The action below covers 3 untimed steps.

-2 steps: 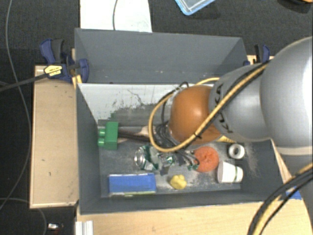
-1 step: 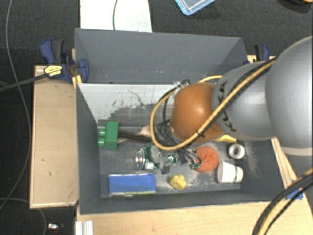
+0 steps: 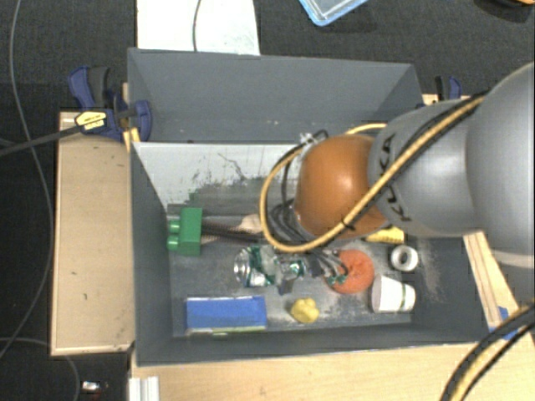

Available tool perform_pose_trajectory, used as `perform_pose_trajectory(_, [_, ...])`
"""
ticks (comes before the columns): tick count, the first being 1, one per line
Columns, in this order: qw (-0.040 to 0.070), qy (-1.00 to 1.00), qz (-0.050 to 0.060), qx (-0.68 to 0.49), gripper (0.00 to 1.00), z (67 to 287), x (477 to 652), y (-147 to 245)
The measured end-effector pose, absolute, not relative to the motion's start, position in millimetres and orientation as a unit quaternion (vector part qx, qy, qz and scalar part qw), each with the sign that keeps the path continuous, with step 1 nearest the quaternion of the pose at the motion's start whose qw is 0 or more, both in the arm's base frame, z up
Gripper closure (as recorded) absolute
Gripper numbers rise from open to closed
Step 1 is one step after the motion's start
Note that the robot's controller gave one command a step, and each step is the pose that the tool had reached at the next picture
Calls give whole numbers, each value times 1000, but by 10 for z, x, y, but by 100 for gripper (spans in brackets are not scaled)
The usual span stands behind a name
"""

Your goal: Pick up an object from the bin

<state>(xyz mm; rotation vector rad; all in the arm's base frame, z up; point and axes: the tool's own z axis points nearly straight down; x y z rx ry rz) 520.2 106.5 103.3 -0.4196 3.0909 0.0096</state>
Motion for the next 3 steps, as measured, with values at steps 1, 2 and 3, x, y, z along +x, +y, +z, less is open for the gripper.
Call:
perform_pose_trajectory(1, [6, 991, 3, -134, 100, 1267, 5179, 1060])
perform_pose_trajectory(2, [8, 991, 3, -133, 100, 1667, 5189, 1062])
perform_pose_trajectory(3, [9, 991, 3, -132, 100, 2050, 5195, 1064])
